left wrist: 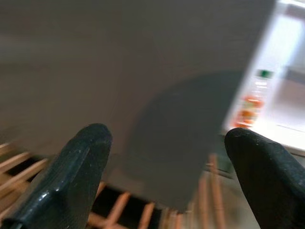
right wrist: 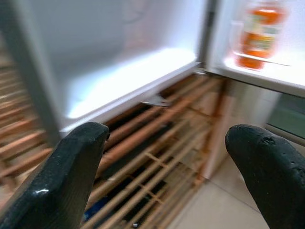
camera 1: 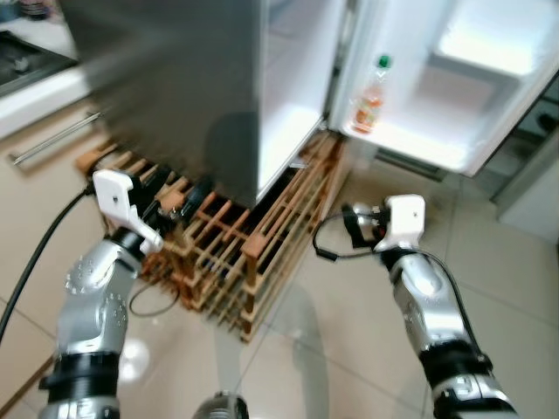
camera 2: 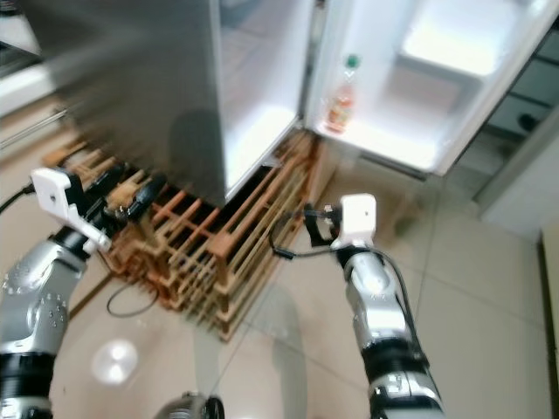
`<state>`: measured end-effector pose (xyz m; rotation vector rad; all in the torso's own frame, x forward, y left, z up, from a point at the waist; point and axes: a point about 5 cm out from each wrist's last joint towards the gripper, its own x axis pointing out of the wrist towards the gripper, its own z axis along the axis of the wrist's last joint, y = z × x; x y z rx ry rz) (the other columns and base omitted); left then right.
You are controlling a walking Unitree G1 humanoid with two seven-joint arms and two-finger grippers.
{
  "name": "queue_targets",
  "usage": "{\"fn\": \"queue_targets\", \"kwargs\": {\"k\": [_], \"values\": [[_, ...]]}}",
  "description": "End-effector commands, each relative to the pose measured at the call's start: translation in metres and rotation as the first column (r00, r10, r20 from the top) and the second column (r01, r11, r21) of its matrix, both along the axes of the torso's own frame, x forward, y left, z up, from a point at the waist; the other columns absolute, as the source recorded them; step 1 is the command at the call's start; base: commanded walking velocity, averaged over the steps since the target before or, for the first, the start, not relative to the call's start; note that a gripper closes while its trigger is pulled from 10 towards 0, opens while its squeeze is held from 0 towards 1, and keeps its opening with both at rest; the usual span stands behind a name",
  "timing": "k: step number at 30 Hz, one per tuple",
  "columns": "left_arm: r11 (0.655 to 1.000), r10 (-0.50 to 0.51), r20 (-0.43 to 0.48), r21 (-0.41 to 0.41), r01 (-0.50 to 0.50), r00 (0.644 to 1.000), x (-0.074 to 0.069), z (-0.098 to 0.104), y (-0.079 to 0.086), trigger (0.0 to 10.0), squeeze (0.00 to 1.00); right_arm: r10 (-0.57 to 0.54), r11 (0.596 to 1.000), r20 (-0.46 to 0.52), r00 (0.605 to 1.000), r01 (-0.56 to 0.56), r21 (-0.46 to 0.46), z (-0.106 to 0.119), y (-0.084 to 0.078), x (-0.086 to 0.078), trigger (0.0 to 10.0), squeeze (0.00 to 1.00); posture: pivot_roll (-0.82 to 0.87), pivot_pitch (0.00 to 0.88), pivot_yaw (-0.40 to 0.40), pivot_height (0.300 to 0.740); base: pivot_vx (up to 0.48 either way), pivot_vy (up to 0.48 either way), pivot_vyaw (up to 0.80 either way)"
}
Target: Restocking fridge
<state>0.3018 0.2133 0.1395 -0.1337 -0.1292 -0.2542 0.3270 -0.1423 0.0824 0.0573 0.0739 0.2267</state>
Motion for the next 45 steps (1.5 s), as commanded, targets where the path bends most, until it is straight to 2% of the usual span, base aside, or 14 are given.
{"fn": "queue_targets", "kwargs": {"k": [1,4,7,8,10,12,14,20,22,26,35,39,42,45], "values": [[0.994,0.087,-0.037,0.064,-0.085,0.995,0.004,-0.007,-0.01,10.0,0.0,-0.014,1.0,-0.015,1.0,0.014,0.003,-0.004,-0.001,0.002,10.0,0.0,0.1,0.0,-0.062,0.74,0.0,0.0,0.59],[0.987,0.161,-0.096,0.031,-0.159,0.982,0.009,-0.016,-0.023,10.0,0.0,-0.035,0.997,0.003,0.999,0.035,0.064,0.004,0.004,0.007,10.0,0.0,0.08,0.0,-0.041,0.74,0.0,0.0,0.59],[0.982,0.178,-0.101,0.086,-0.17,0.979,0.012,-0.018,-0.034,10.0,0.0,-0.061,0.993,-0.003,0.998,0.061,0.102,0.004,0.002,0.009,10.0,0.0,0.08,0.0,-0.034,0.74,0.0,0.0,0.59],[0.979,0.196,-0.105,0.083,-0.188,0.975,0.013,-0.017,-0.034,10.0,0.0,-0.07,0.992,-0.008,0.998,0.071,0.109,0.003,0.0,0.009,10.0,0.0,0.08,0.0,-0.037,0.74,0.0,0.0,0.58],[0.973,0.22,-0.096,0.09,-0.212,0.971,0.015,-0.014,-0.032,10.0,0.0,-0.075,0.991,-0.009,0.997,0.075,0.113,0.003,-0.001,0.009,10.0,0.0,0.09,0.0,-0.047,0.74,0.0,0.0,0.59],[0.961,0.24,-0.051,0.151,-0.23,0.969,0.015,-0.01,-0.031,10.0,0.0,-0.056,0.992,-0.004,0.998,0.056,0.109,0.004,0.0,0.011,10.0,0.0,0.1,0.0,-0.056,0.74,0.0,0.0,0.58],[0.945,0.284,-0.028,0.176,-0.275,0.959,0.013,-0.01,-0.025,10.0,0.0,-0.028,0.994,-0.002,1.0,0.028,0.106,0.005,0.004,0.013,10.0,0.0,0.11,0.0,-0.069,0.74,0.0,0.0,0.51],[0.902,0.401,-0.058,0.197,-0.383,0.914,0.005,-0.021,-0.013,10.0,0.0,0.004,0.994,0.035,0.999,-0.008,0.11,0.016,0.014,0.02,10.0,0.0,0.11,0.0,-0.08,0.74,0.0,0.0,0.51],[0.897,0.41,-0.063,0.209,-0.39,0.91,0.005,-0.023,-0.015,10.0,0.0,0.016,0.995,0.044,0.999,-0.02,0.102,0.017,0.017,0.02,10.0,0.0,0.12,0.0,-0.08,0.74,0.0,0.0,0.51],[0.897,0.38,0.004,0.243,-0.37,0.925,0.001,-0.017,-0.027,10.0,0.0,0.033,0.994,0.042,0.999,-0.037,0.099,0.016,0.02,0.02,10.0,0.0,0.12,0.0,-0.089,0.74,0.0,0.0,0.48],[0.897,0.332,0.063,0.289,-0.335,0.941,-0.003,-0.012,-0.05,10.0,0.0,0.077,0.992,0.044,0.996,-0.08,0.095,0.014,0.027,0.019,10.0,0.0,0.14,0.0,-0.098,0.74,0.0,-0.429,0.44],[0.889,0.348,0.052,0.299,-0.347,0.936,-0.004,-0.015,-0.047,10.0,0.0,0.08,0.992,0.039,0.996,-0.083,0.094,0.013,0.026,0.018,10.0,0.0,0.15,0.0,-0.099,0.74,0.0,-0.433,0.44],[0.884,0.365,-0.006,0.316,-0.344,0.931,0.0,-0.021,-0.04,10.0,0.0,0.081,0.992,0.035,0.996,-0.084,0.091,0.012,0.026,0.019,10.0,0.0,0.15,0.0,-0.092,0.74,0.0,0.0,0.44],[0.874,0.378,-0.008,0.334,-0.354,0.926,0.004,-0.02,-0.034,10.0,0.0,0.073,0.992,0.042,0.996,-0.077,0.095,0.013,0.027,0.02,10.0,0.0,0.15,0.0,-0.081,0.74,0.0,0.0,0.44]]}}
